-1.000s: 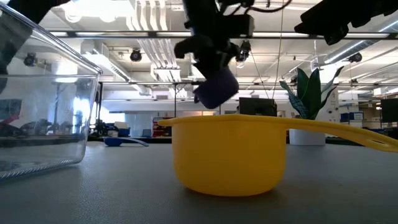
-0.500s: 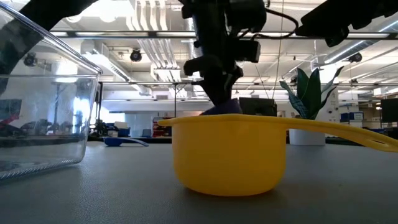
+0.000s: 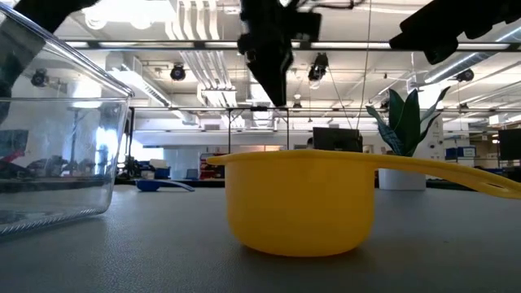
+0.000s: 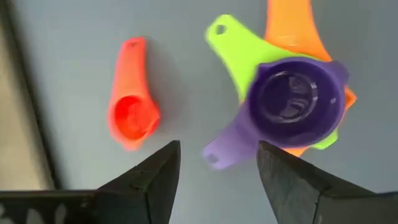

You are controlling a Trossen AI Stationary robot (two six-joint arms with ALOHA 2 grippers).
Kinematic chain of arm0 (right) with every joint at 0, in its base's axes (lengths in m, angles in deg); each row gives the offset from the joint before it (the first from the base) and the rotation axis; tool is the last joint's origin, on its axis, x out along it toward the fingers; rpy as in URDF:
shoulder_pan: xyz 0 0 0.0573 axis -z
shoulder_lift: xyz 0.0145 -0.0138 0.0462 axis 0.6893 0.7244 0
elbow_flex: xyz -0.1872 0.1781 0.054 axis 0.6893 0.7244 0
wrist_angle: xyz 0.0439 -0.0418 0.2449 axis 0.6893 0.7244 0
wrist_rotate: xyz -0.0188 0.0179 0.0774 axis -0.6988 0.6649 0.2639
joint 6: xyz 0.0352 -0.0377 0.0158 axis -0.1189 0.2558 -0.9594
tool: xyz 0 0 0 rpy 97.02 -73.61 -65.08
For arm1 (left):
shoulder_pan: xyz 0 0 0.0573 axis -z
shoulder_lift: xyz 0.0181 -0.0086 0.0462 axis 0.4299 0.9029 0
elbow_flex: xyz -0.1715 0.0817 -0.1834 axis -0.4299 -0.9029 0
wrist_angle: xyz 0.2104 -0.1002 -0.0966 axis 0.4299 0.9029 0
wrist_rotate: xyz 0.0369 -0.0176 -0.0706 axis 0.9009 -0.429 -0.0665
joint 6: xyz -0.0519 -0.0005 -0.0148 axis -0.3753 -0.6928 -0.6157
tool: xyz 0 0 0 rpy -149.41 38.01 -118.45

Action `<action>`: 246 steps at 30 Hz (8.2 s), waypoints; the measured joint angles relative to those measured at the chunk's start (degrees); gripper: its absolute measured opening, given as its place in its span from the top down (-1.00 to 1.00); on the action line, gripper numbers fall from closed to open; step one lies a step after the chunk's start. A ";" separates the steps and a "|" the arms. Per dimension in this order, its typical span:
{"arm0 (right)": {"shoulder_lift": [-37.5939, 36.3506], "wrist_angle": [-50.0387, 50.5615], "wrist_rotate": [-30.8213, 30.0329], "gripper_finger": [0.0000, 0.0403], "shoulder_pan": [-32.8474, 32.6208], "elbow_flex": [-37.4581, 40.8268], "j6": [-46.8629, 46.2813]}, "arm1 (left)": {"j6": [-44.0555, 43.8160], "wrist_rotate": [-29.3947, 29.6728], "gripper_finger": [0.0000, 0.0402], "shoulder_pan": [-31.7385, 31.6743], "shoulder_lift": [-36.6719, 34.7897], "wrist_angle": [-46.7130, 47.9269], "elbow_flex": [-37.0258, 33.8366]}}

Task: Nest measuring cups in basket
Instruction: Stack the violet measuring cup on top of the green measuring cup, then stack the yellow measuring cup on top of the violet measuring cup

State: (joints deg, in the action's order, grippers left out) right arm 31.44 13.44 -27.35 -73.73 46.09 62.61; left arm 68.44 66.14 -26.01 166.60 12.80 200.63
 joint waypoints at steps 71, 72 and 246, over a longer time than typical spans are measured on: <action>19.89 7.27 3.30 0.84 4.86 -12.92 2.31 | -24.24 -1.78 0.21 -5.15 -19.33 -54.84 -58.42; 20.63 8.16 3.32 0.87 4.85 -13.80 2.30 | -23.98 -1.78 0.22 -5.39 -18.18 -53.18 -57.31; 36.58 30.45 18.05 0.90 -2.90 -32.64 -7.25 | -17.33 -7.25 0.28 8.17 -44.65 -81.80 -67.96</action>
State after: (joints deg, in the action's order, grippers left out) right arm 68.02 43.89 -9.29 -76.63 13.46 55.36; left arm 51.11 58.89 -17.84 121.95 -69.00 132.68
